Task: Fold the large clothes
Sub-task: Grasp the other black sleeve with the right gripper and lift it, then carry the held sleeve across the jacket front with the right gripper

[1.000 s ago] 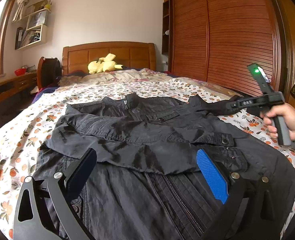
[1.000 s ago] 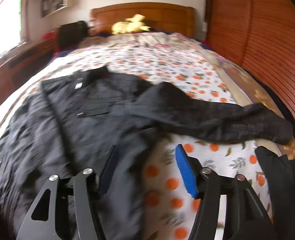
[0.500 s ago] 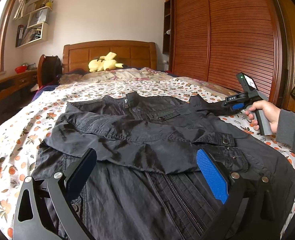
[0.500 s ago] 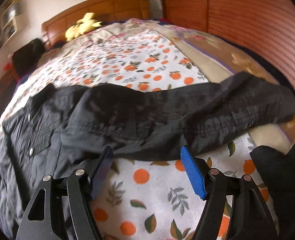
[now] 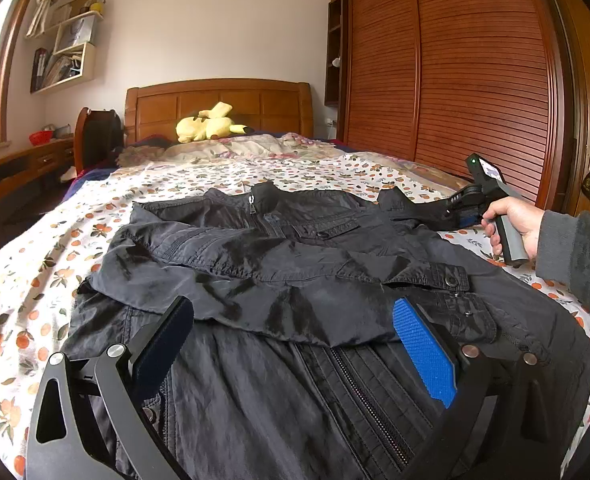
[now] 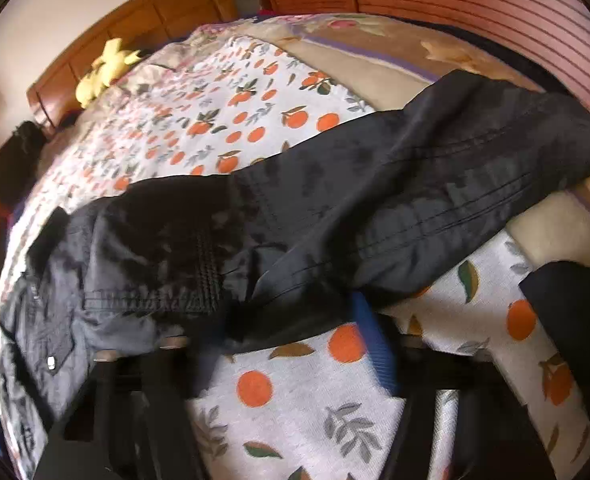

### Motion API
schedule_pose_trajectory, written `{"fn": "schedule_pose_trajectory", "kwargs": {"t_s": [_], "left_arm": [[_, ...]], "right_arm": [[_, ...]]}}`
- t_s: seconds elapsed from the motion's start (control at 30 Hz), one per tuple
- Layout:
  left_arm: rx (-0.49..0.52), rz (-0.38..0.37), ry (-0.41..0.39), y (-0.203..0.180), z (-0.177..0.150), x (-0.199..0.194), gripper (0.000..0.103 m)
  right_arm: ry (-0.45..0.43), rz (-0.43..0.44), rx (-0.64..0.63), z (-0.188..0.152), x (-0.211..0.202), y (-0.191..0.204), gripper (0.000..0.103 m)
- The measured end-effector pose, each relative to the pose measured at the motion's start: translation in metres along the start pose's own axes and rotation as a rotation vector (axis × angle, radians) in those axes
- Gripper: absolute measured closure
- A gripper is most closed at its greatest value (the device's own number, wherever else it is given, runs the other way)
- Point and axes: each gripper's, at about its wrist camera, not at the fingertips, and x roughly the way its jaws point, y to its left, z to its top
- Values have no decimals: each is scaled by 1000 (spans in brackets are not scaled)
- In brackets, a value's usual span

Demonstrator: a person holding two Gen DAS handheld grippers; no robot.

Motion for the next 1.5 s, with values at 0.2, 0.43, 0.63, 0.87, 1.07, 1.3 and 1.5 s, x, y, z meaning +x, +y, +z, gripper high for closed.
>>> {"fn": "schedule_pose_trajectory", "kwargs": {"t_s": [0.2,0.43,0.63,0.87,1.07,1.3,1.5], "left_arm": [[0,0,0,0,0,0,2],[0,0,1,0,0,0,2],[3,0,4,-1,-2,1,2],[1,0,4,-1,-1,1,2],[3,1,3,-1,-2,1,2],[4,1,4,0,-2,1,2],[4,1,3,-1,-2,2,2]], "right_arm": [[-88,-11,-150,3,-26,29,99],[-223,76,-372,-8,-91,83,99],[-221,203,-535,-46,-123,133,99],[-150,256,-626,-88,-121,166,99],[-86,247,-665,-115,-106,168,99],[-90,259,-680,-135,-122,157,95],[-179,277,-676,-124,-164,149,85]]}}
